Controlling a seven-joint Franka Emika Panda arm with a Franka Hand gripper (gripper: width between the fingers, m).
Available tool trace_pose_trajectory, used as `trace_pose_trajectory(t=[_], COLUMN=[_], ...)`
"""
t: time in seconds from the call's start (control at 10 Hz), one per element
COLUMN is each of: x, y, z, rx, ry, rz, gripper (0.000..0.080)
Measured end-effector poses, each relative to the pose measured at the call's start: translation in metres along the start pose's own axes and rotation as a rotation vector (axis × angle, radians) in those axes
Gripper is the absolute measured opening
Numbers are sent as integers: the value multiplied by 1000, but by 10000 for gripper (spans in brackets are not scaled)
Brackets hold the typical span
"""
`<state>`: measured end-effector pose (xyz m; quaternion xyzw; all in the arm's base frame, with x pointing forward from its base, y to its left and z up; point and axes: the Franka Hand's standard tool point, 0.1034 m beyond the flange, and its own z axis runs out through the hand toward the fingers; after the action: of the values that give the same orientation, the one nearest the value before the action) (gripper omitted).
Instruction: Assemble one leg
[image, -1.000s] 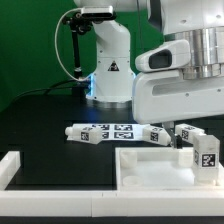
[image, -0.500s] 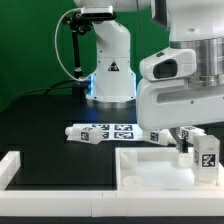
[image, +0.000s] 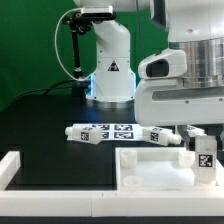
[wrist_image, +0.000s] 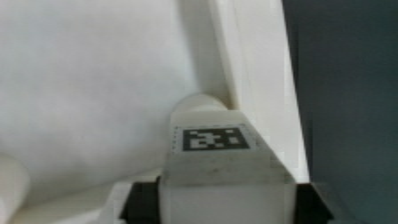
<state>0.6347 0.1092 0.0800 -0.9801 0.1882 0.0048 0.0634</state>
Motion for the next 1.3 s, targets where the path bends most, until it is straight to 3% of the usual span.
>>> trace_pose_trajectory(t=[0.2,0.4,0.6,0.8,0.9,1.0,1.1,1.2,1.3], x=[3,3,2,1,1,2,1,-2,-1], y=[-1,0,-2,-2,-3,-1,-2,-7,-6], z=[0,1,2,2,2,3,6,7,7], rx=[17,66,71,70,69,48,33,17,20], ry=[26,30,23,24,24,27,10,-12,-7], rz=[293,684,862,827,822,608,405,244,201], gripper=[287,287,287,287,520,520,610,640,640])
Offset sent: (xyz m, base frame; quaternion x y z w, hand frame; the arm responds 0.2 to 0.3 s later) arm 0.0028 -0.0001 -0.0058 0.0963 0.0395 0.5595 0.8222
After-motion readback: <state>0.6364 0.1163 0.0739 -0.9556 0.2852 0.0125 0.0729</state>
